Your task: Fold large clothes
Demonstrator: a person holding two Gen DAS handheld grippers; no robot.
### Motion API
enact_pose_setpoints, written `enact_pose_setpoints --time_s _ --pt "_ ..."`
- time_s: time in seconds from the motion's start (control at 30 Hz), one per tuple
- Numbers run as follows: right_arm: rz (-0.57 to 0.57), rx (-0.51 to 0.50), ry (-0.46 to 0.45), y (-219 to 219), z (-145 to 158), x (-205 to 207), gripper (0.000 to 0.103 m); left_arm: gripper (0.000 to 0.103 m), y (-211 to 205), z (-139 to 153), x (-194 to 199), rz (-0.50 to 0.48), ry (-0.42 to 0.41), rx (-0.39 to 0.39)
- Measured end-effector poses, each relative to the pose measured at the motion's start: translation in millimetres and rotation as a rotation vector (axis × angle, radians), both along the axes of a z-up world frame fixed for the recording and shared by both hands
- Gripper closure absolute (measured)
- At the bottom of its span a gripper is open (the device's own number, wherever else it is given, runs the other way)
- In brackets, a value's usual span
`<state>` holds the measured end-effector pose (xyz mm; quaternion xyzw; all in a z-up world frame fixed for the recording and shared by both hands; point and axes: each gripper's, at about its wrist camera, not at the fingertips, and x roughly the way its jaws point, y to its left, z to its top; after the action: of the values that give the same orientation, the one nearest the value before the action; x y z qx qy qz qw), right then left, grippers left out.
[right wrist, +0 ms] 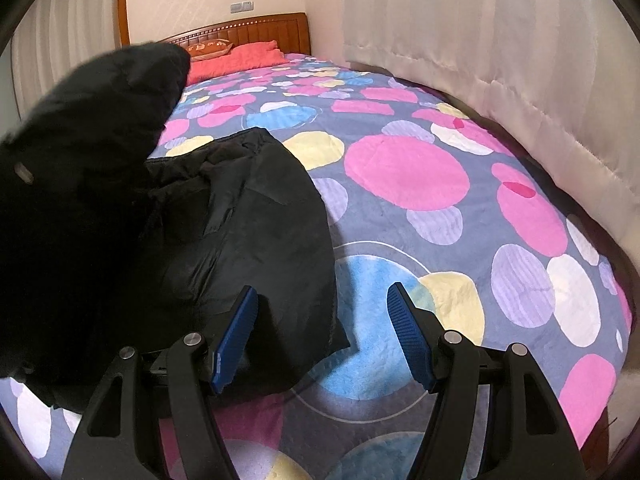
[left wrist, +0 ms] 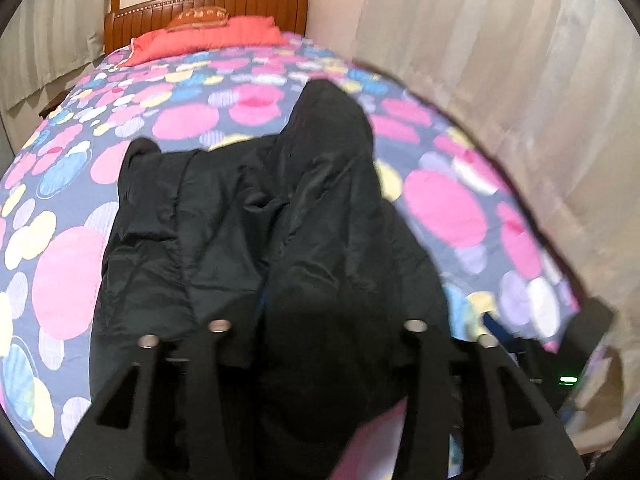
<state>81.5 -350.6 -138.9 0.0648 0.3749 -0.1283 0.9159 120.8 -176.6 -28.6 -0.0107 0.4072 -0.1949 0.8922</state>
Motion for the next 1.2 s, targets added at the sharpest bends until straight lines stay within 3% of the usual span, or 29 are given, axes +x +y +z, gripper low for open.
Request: enact_pose_setpoints --time_s 0.13,0.33,0.57,0.67,0.83,1.2 --pt "0.003 -0.018 0.011 3.4 1.2 1.4 0.037 0.046 18.8 21.9 -14.9 0.000 -0.029 -0.088" --pt "0.018 -0.039 0.015 14.3 6.3 0.9 0.036 0.038 72.4 35.5 -25.0 0.080 -0.077 -0.132" --pt "0.036 -0.065 0.006 27.9 16.5 2.9 0.036 0.037 155.4 6.4 -13.2 0.295 -0.051 -0.107" --pt "0.045 -0.084 0.000 35.3 23.3 4.9 0.036 0.037 178.8 -9.7 -9.0 0.344 -0.021 -0.110" --pt "0.052 -0.113 -0.007 45.2 32.4 7.0 0.036 0.037 199.5 -29.8 -6.8 0.375 0.026 -0.124" --pt "0.041 -0.113 -0.003 46.8 38.8 10.8 0.036 0.037 206.8 -47.2 -3.8 0.398 0.047 -0.103"
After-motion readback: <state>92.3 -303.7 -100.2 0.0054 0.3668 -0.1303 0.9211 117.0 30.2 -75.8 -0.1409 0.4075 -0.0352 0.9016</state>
